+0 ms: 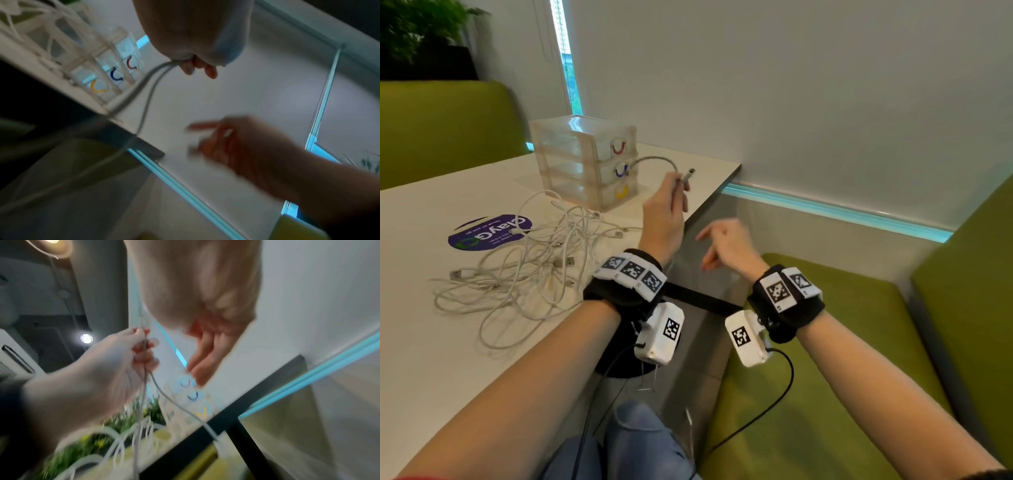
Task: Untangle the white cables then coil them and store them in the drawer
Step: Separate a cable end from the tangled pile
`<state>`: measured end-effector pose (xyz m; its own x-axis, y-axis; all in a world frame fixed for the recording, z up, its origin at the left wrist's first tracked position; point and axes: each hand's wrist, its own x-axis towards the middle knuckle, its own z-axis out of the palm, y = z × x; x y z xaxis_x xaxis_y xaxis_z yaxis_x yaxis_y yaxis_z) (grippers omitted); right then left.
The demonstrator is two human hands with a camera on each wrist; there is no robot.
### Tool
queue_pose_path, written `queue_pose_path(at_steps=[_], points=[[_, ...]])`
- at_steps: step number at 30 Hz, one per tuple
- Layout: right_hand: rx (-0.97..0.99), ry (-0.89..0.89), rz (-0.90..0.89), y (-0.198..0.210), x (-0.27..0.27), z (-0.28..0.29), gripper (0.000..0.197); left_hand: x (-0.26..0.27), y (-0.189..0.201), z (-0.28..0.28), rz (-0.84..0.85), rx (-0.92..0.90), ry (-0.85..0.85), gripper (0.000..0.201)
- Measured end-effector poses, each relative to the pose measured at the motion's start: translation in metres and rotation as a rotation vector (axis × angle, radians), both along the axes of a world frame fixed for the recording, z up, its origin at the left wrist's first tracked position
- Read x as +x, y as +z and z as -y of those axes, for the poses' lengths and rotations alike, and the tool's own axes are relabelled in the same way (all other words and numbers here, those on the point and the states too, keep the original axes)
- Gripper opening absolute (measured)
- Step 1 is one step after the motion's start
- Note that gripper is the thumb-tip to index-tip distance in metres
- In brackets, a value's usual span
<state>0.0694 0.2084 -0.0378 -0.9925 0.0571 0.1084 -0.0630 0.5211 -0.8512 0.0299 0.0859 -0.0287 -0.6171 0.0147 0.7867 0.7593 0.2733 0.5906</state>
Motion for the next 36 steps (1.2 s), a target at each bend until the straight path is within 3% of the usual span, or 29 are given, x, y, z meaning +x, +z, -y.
queue_pose_path(at_steps=[2,6,10,12,15,23,27,30,33,36], points=[[-0.172,-0.113,-0.248,0.017,-0.013,-0.002,0.032,0.009,-0.009,-0.007,0.048,-0.081,-0.116,0.021],[-0.333,0.091,-0.294,0.039,-0.018,0.002,0.033,0.019,-0.015,-0.015,0.105,-0.1,-0.294,0.024],[-0.43,0.024,-0.456,0.043,-0.013,-0.001,0.021,0.019,-0.015,-0.012,0.131,-0.052,-0.239,0.019],[-0.379,-0.035,-0.524,0.036,-0.013,-0.001,0.019,0.018,-0.012,-0.01,0.148,0.141,-0.135,0.014],[-0.147,0.003,-0.594,0.016,-0.006,0.007,0.011,0.014,0.0,-0.01,0.252,0.367,-0.081,0.022],[-0.049,0.107,-0.462,-0.002,0.005,0.012,0.021,0.025,0.009,-0.025,0.273,0.21,-0.121,0.023],[-0.162,0.188,-0.465,-0.008,0.015,0.019,0.035,0.033,0.017,-0.027,0.335,0.202,-0.332,0.032],[-0.226,0.119,-0.501,-0.019,0.022,0.03,0.033,0.04,0.028,-0.026,0.361,0.167,-0.433,0.033],[-0.275,0.06,-0.571,-0.032,0.027,0.04,0.033,0.046,0.031,-0.026,0.434,0.268,-0.462,0.036],[-0.295,0.105,-0.552,-0.04,0.024,0.037,0.052,0.049,0.027,-0.024,0.484,0.384,-0.409,0.037]])
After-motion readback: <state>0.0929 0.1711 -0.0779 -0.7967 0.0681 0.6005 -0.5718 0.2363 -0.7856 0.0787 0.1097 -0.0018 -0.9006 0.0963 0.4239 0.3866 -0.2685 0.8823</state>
